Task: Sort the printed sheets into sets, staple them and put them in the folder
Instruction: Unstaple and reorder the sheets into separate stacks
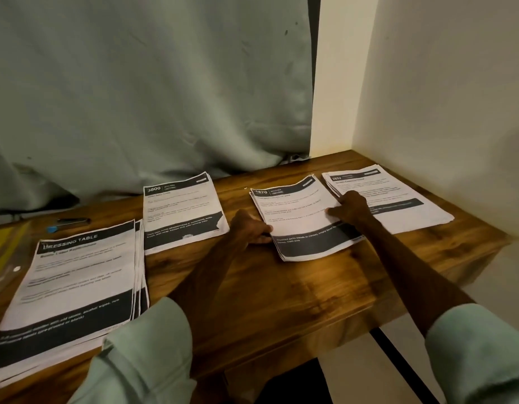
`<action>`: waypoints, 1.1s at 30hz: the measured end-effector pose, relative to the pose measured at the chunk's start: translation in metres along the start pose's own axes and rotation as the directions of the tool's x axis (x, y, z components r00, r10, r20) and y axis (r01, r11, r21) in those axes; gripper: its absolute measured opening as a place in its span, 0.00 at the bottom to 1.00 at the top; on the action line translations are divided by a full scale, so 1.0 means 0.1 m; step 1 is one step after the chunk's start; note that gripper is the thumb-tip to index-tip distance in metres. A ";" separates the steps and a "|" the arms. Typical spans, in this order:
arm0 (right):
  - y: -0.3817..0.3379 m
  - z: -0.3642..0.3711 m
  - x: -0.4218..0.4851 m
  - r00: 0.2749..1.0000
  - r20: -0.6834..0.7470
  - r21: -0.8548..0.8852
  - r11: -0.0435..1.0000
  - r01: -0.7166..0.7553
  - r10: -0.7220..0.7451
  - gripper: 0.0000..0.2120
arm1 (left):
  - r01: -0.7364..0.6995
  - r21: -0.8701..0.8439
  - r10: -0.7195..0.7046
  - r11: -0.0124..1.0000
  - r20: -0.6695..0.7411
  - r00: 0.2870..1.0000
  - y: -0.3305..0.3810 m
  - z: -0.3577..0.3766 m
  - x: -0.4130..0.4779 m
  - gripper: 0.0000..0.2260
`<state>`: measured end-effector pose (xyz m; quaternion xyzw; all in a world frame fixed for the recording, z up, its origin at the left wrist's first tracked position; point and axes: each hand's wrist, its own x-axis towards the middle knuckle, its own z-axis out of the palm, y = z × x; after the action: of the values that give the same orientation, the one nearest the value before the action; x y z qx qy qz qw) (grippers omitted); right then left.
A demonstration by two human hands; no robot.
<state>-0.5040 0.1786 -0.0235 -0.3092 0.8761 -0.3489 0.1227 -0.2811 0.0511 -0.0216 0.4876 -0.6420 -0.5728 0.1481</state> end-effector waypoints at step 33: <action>-1.33 1.09 -1.06 0.928 0.004 0.010 0.928 0.372 -0.372 0.08 | -0.295 0.539 0.567 0.789 -0.454 0.687 -0.35 -1.15 -0.07 0.06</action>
<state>-0.3134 0.1118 -0.0115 -0.4701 0.7998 -0.3686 0.0583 -0.1755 -0.0063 -0.0151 0.4918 -0.7686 -0.1832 0.3658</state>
